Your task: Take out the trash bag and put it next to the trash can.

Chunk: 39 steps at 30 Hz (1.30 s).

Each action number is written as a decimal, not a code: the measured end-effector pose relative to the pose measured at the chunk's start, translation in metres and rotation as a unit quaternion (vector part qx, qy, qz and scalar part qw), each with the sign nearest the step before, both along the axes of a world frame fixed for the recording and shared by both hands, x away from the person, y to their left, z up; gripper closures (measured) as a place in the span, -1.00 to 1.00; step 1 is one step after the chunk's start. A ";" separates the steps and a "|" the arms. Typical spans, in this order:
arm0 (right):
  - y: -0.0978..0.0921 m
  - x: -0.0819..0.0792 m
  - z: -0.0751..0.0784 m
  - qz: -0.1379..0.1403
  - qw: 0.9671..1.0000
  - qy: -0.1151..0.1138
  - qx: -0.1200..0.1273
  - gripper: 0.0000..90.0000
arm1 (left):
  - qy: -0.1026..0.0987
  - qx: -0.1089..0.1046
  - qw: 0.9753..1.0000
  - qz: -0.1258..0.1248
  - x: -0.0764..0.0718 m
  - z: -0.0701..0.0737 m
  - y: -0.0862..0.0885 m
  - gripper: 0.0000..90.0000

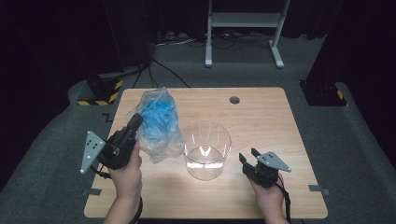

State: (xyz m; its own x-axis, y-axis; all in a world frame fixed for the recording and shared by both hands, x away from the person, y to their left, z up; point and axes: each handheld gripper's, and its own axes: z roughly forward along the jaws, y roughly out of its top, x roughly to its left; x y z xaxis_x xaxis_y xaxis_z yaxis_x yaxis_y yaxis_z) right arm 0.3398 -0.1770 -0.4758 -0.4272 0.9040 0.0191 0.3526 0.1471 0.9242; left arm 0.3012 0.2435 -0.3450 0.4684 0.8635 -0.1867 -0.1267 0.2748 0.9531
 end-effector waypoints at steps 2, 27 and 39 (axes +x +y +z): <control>0.000 0.000 0.000 -0.001 1.000 0.002 0.001 0.01 | 0.006 -0.003 1.000 0.002 0.002 -0.002 0.005 1.00; -0.016 0.011 -0.019 -0.009 0.998 0.066 0.011 -0.22 | 0.096 0.019 0.993 0.067 0.040 -0.052 0.039 1.00; -0.035 0.000 -0.026 -0.040 0.996 0.085 0.010 -0.30 | 0.141 0.061 0.987 0.055 0.087 -0.081 0.009 1.00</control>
State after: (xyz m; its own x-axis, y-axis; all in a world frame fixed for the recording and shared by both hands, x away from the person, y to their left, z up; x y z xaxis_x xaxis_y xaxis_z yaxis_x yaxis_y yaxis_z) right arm 0.3398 -0.2122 -0.5015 -0.3422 0.9339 0.1039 0.5142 0.0936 0.8525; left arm 0.3886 0.2526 -0.4264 0.3152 0.9302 -0.1879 0.1247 0.1556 0.9799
